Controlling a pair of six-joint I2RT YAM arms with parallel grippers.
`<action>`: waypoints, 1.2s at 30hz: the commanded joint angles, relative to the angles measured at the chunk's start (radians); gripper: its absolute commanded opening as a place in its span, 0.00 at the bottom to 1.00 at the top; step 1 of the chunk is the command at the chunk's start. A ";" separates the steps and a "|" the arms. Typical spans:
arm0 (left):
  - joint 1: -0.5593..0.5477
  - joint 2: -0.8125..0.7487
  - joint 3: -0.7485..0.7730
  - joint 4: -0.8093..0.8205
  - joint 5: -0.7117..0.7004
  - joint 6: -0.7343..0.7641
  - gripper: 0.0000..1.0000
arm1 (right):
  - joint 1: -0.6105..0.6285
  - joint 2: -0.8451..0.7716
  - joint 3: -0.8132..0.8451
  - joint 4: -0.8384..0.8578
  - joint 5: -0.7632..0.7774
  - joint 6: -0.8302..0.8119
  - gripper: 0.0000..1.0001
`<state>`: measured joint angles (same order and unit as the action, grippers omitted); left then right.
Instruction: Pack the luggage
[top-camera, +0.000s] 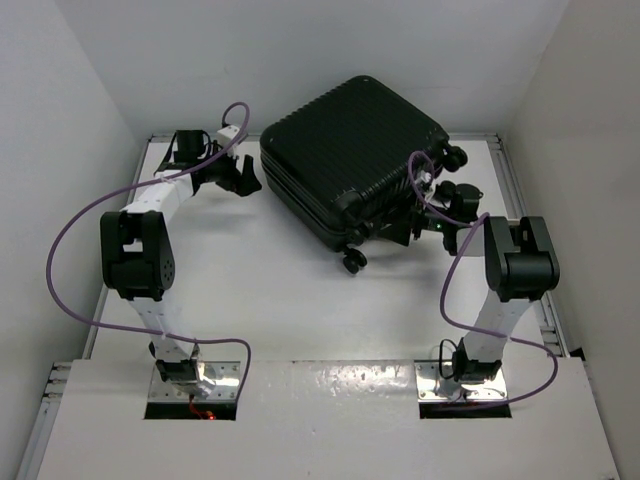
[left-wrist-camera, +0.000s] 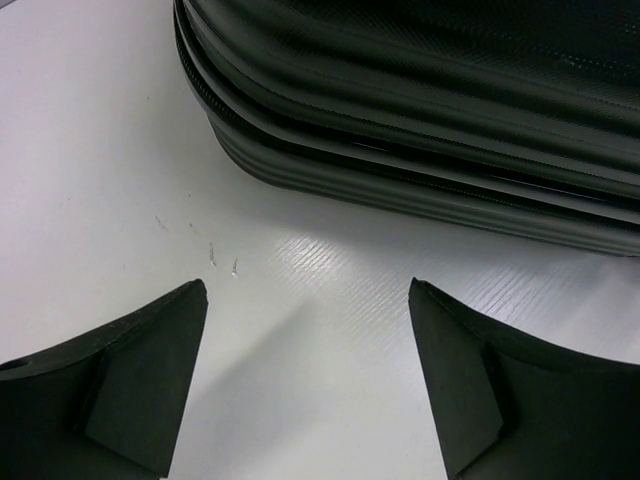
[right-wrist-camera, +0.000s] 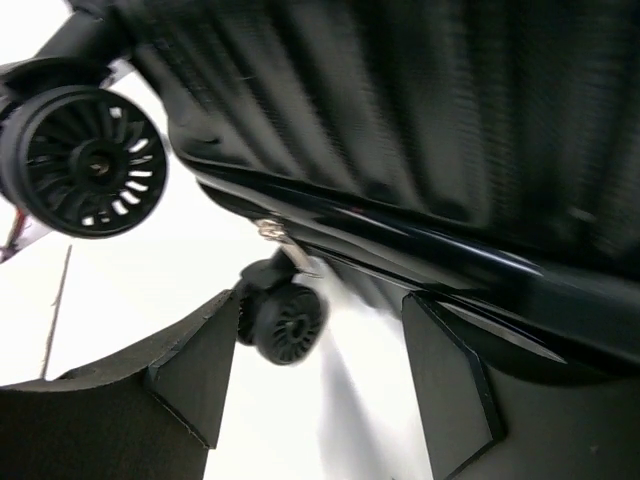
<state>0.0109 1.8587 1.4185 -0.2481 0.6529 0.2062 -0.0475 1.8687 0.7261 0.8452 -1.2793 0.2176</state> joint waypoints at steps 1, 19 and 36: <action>-0.008 -0.023 0.042 0.006 -0.002 -0.014 0.87 | 0.040 -0.005 0.036 0.126 -0.069 -0.014 0.66; -0.008 -0.050 0.005 0.006 -0.012 0.004 0.87 | 0.155 0.027 0.036 0.160 0.011 -0.058 0.62; -0.008 -0.032 0.045 -0.013 -0.012 0.004 0.87 | 0.172 0.052 0.078 0.304 0.021 0.054 0.38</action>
<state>0.0109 1.8587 1.4193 -0.2581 0.6353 0.2020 0.1158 1.9282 0.7403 1.0046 -1.2758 0.2657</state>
